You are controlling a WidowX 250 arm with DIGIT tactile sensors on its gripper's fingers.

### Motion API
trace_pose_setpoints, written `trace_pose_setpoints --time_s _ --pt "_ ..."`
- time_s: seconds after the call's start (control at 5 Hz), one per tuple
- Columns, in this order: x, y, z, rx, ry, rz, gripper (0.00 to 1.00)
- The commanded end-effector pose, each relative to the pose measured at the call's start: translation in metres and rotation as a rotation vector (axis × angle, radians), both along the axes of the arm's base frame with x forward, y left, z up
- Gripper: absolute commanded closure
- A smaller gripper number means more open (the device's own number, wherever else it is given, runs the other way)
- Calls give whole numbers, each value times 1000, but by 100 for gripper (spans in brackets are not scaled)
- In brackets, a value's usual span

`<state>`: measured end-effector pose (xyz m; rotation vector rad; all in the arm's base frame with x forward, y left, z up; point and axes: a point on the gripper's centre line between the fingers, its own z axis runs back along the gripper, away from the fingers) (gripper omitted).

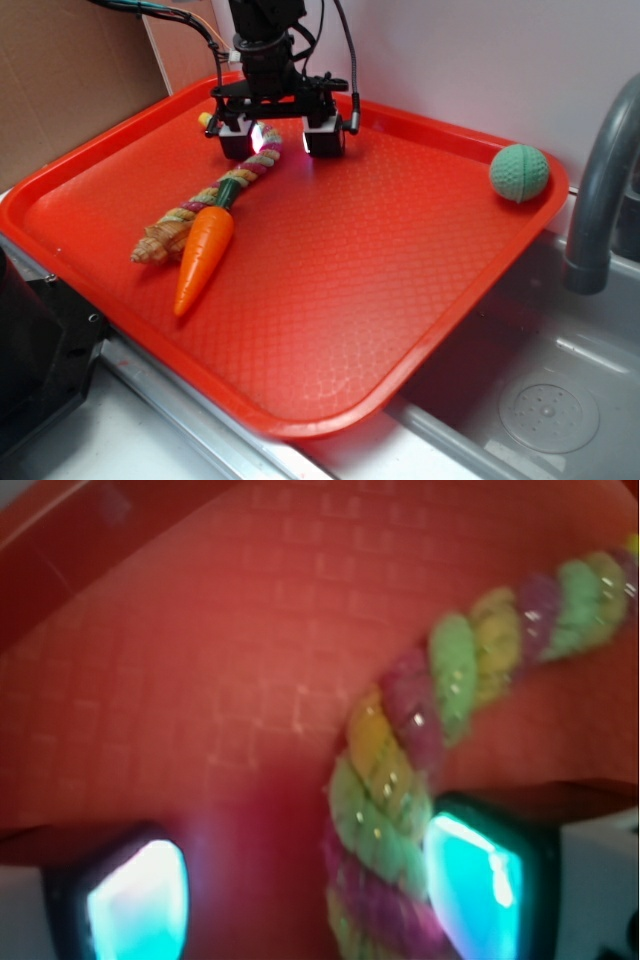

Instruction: Grab the multicolored rope.

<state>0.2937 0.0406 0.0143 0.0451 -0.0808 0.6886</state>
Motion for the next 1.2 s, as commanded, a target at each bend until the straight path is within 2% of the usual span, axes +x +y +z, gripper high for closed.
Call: trace_pose_setpoints --time_s 0.0,0.2,0.4,0.6,0.8,1.0 --pt "-20 11 22 -149 33 -22 100" --pt "-33 -9 63 -162 -7 -139 100" --pt "-45 -32 103 -140 -95 -269 100" --pt "-50 -54 133 -139 -148 -349 100" --pt "-55 -77 155 -195 -169 -410 100" --pt "-59 -108 174 -189 -201 -478 100"
